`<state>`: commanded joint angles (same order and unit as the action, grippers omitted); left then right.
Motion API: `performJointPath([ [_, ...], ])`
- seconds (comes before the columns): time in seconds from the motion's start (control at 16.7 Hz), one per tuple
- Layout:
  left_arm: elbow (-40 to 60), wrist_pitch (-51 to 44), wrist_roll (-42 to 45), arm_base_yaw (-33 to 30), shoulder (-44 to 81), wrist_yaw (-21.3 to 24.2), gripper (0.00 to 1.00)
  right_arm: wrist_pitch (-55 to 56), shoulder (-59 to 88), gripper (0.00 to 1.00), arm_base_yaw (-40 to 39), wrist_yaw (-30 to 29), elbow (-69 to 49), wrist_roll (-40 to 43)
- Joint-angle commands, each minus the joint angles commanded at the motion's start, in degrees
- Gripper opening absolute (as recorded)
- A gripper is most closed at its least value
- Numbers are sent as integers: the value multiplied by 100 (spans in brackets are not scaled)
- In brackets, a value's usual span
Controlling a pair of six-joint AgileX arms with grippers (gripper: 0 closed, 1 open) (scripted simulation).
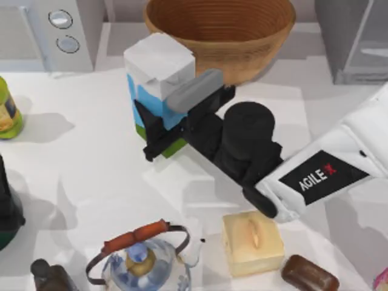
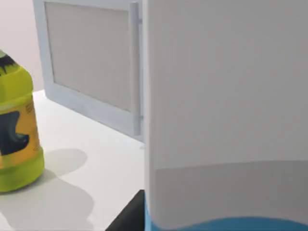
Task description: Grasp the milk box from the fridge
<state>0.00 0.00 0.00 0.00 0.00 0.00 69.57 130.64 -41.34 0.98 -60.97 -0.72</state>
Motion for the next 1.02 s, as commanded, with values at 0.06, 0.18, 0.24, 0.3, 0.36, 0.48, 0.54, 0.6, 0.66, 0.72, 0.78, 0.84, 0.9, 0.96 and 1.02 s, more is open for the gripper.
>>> performJointPath([
  [0.06, 0, 0, 0, 0, 0, 0, 100, 0, 0, 23, 0, 0, 0, 0],
  [0.18, 0, 0, 0, 0, 0, 0, 100, 0, 0, 38, 0, 0, 0, 0],
  [0.24, 0, 0, 0, 0, 0, 0, 100, 0, 0, 45, 0, 0, 0, 0],
  [0.3, 0, 0, 0, 0, 0, 0, 100, 0, 0, 53, 0, 0, 0, 0],
  [0.36, 0, 0, 0, 0, 0, 0, 100, 0, 0, 60, 0, 0, 0, 0],
  [0.48, 0, 0, 0, 0, 0, 0, 100, 0, 0, 75, 0, 0, 0, 0],
  [0.54, 0, 0, 0, 0, 0, 0, 100, 0, 0, 83, 0, 0, 0, 0],
  [0.6, 0, 0, 0, 0, 0, 0, 100, 0, 0, 90, 0, 0, 0, 0],
  [0.66, 0, 0, 0, 0, 0, 0, 100, 0, 0, 98, 0, 0, 0, 0],
  [0.72, 0, 0, 0, 0, 0, 0, 100, 0, 0, 100, 0, 0, 0, 0],
  [0.78, 0, 0, 0, 0, 0, 0, 100, 0, 0, 100, 0, 0, 0, 0],
  [0.84, 0, 0, 0, 0, 0, 0, 100, 0, 0, 100, 0, 0, 0, 0],
  [0.9, 0, 0, 0, 0, 0, 0, 100, 0, 0, 100, 0, 0, 0, 0],
  [0.96, 0, 0, 0, 0, 0, 0, 100, 0, 0, 100, 0, 0, 0, 0],
  [1.02, 0, 0, 0, 0, 0, 0, 100, 0, 0, 100, 0, 0, 0, 0],
])
